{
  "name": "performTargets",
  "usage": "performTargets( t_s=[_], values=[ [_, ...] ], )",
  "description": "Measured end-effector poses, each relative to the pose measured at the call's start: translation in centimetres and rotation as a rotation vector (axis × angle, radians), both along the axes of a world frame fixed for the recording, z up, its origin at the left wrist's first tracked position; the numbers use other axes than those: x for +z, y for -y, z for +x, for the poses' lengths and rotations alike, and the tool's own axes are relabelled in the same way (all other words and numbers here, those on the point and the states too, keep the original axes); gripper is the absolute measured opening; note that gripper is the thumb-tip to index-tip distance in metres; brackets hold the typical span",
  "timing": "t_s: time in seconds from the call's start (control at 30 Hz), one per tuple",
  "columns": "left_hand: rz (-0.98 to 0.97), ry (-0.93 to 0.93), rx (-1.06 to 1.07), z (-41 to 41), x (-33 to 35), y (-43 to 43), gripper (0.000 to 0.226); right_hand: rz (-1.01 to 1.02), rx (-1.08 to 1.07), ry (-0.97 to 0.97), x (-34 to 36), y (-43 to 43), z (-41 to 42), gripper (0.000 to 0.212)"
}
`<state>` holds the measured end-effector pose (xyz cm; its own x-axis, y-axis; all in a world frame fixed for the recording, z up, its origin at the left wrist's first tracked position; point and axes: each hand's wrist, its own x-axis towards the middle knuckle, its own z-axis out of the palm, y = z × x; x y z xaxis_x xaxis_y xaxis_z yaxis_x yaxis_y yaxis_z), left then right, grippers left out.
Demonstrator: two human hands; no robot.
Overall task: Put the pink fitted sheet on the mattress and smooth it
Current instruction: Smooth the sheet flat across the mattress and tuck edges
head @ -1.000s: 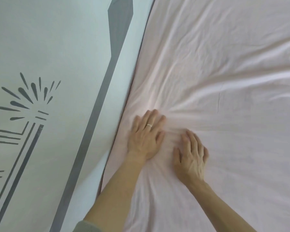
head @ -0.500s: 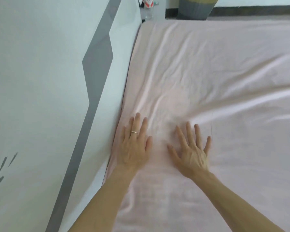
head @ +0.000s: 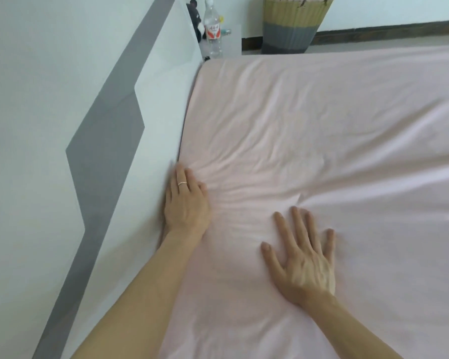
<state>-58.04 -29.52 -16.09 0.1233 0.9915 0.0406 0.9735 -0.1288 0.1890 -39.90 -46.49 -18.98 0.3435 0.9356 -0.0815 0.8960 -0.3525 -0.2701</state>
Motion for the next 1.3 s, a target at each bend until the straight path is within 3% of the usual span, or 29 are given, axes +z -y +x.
performTargets(
  t_s=[0.07, 0.13, 0.2, 0.37, 0.5, 0.6, 0.67, 0.8, 0.87, 0.97, 1.2, 1.3],
  values=[
    [0.122, -0.048, -0.145, 2.4, 0.8, -1.2, 0.057, 0.018, 0.028, 0.009, 0.0, -1.6, 0.6, 0.074],
    [0.074, -0.105, -0.409, 5.4, 0.4, -0.8, 0.060, 0.042, 0.053, 0.017, 0.1, -4.1, 1.7, 0.073],
    [0.049, -0.165, -0.516, 6.1, -1.0, -1.1, 0.059, 0.054, 0.019, 0.004, 0.2, -6.1, 2.8, 0.072],
    [-0.032, -0.101, -0.148, 1.7, -3.2, -10.0, 0.062, 0.085, -0.004, -0.016, -1.0, -6.9, 3.5, 0.067],
    [-0.096, -0.004, -0.081, 2.8, -2.4, -10.5, 0.063, 0.078, -0.031, -0.015, -0.8, -7.3, 3.6, 0.067],
    [0.006, -0.021, -0.019, 3.5, -0.5, -6.0, 0.060, 0.056, -0.030, -0.015, -0.5, -7.7, 3.7, 0.069],
    [0.066, -0.030, -0.105, 4.1, 0.3, 1.2, 0.062, 0.044, -0.028, -0.025, -0.3, -7.7, 3.8, 0.070],
    [-0.040, -0.083, -0.246, -1.2, -1.0, 15.5, 0.062, 0.025, -0.038, -0.011, -0.2, -7.5, 3.5, 0.072],
    [-0.081, -0.041, -0.206, -4.9, -2.0, 14.5, 0.064, 0.008, -0.027, 0.019, -0.1, -6.4, 3.1, 0.072],
    [-0.253, 0.233, 0.012, -6.5, -2.3, 11.8, 0.064, -0.024, 0.006, 0.014, 0.2, -1.3, 1.5, 0.073],
    [-0.277, 0.429, 0.065, -7.3, -2.2, 14.1, 0.063, -0.129, -0.015, -0.036, 1.1, 12.6, -1.4, 0.074],
    [-0.340, 0.391, 0.092, -8.7, -1.6, 18.8, 0.062, -0.153, -0.004, -0.052, 1.5, 17.6, -2.9, 0.075]
  ],
)
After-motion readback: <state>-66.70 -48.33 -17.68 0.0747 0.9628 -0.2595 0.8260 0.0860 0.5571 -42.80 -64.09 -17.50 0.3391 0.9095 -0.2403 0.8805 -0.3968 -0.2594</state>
